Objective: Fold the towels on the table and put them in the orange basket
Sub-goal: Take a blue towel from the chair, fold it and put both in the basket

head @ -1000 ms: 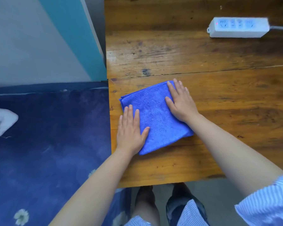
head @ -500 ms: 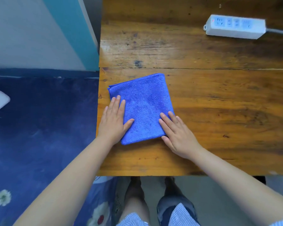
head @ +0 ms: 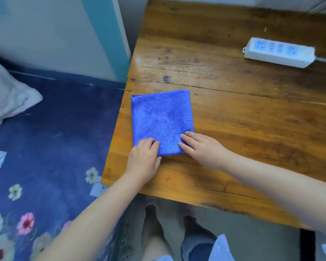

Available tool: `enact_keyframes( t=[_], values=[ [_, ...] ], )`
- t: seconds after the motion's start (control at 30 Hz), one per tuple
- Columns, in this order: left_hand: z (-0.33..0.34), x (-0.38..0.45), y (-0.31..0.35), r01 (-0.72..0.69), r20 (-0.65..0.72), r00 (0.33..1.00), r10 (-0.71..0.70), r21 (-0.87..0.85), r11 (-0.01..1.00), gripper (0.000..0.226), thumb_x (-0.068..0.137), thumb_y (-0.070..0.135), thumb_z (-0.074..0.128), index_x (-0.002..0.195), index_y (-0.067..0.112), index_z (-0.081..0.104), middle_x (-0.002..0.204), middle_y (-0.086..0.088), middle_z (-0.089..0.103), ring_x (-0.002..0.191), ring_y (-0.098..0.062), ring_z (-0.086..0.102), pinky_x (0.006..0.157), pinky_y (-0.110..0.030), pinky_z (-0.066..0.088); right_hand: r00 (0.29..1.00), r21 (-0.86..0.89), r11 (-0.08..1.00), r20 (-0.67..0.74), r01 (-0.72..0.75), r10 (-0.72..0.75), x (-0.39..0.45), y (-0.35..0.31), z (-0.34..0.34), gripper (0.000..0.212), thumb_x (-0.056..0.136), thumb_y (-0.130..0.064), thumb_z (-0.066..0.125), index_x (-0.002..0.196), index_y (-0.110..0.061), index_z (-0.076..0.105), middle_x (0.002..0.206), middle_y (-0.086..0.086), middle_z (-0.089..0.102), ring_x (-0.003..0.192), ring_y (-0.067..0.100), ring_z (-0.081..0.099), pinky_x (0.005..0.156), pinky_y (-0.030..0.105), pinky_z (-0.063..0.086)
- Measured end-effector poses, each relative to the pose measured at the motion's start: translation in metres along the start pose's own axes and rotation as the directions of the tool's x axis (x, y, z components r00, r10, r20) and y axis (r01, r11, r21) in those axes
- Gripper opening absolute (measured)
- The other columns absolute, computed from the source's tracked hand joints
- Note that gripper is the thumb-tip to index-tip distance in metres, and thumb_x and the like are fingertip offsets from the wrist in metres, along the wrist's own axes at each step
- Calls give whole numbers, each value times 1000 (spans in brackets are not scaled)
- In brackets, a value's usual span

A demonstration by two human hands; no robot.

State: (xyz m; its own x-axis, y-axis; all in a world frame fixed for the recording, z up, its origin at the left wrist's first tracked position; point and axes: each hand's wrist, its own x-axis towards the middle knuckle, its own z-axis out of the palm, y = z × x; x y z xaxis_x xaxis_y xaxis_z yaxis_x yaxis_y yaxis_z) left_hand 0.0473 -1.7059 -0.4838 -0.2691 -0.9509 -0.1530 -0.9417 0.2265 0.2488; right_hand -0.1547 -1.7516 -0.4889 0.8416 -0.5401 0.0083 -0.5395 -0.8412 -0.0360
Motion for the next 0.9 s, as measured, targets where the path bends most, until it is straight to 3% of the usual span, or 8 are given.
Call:
enact_keyframes(
  t=[0.17, 0.27, 0.33, 0.43, 0.6, 0.7, 0.8, 0.9],
  values=[
    [11, -5, 6, 78, -48, 996, -74, 98, 992, 58, 34, 8, 89, 88, -4, 70, 88, -16, 71, 76, -30, 70, 59, -35, 57, 997, -117, 991, -30, 72, -76, 13, 3, 8, 18, 70, -1, 53, 68, -8, 69, 67, 5, 68, 59, 21, 64, 53, 24, 53],
    [12, -6, 8, 107, -39, 994, -104, 78, 991, 61, 30, 5, 88, 87, -2, 71, 87, -14, 72, 76, -27, 71, 58, -34, 57, 1000, -52, 999, 30, 3, -1, 14, 3, 6, 16, 67, -3, 53, 67, -10, 68, 67, 2, 68, 61, 19, 64, 49, 22, 51],
    [12, -8, 8, 128, -40, 991, -125, 61, 990, 63, 27, 5, 88, 87, -1, 71, 88, -13, 72, 76, -26, 71, 58, -33, 57, 990, 134, 984, 99, -117, 104, 17, 8, 3, 20, 66, -5, 63, 86, -6, 67, 89, 7, 70, 83, 22, 65, 61, 26, 53],
    [13, -9, 6, 151, -79, 986, -147, 47, 987, 65, 25, 6, 89, 88, 0, 72, 88, -11, 73, 77, -24, 71, 59, -31, 56, 932, 339, 894, 309, -293, 189, 20, 21, -1, 33, 80, -8, 48, 112, -3, 57, 115, 11, 62, 109, 25, 54, 87, 34, 41],
    [14, -20, 8, 205, -172, 968, -183, 116, 972, 51, 35, 5, 86, 84, 7, 72, 81, -5, 71, 76, -20, 70, 71, -38, 56, 901, 604, 674, 345, -426, 261, 18, 23, -15, 22, 77, -4, 53, 96, -7, 65, 71, 3, 62, 71, 26, 49, 60, 23, 28],
    [14, -35, 4, 147, -288, 953, -99, 150, 978, 32, 55, -2, 64, 85, 10, 62, 69, -4, 67, 65, -21, 66, 69, -28, 50, 859, 678, 534, 455, -506, 236, 14, 18, -21, 21, 79, -2, 53, 95, -8, 64, 75, 13, 60, 66, 16, 45, 60, 24, 33],
    [5, -57, -5, 117, -350, 935, -66, 128, 985, 27, 64, 4, 37, 89, 12, 43, 69, -5, 67, 75, -21, 52, 64, -25, 39, 838, 715, 447, 515, -537, 182, 9, 5, -29, 24, 81, 1, 51, 99, -12, 63, 81, 5, 57, 71, 15, 46, 68, 29, 39],
    [-9, -95, -10, 66, -333, 942, -43, 57, 996, 28, 64, 2, 39, 91, 10, 43, 69, -8, 68, 70, -24, 60, 53, -25, 48, 844, 718, 454, 504, -528, 185, 8, -23, -40, 28, 83, 3, 49, 105, -10, 59, 86, 6, 55, 72, 17, 45, 70, 25, 38]
  ],
)
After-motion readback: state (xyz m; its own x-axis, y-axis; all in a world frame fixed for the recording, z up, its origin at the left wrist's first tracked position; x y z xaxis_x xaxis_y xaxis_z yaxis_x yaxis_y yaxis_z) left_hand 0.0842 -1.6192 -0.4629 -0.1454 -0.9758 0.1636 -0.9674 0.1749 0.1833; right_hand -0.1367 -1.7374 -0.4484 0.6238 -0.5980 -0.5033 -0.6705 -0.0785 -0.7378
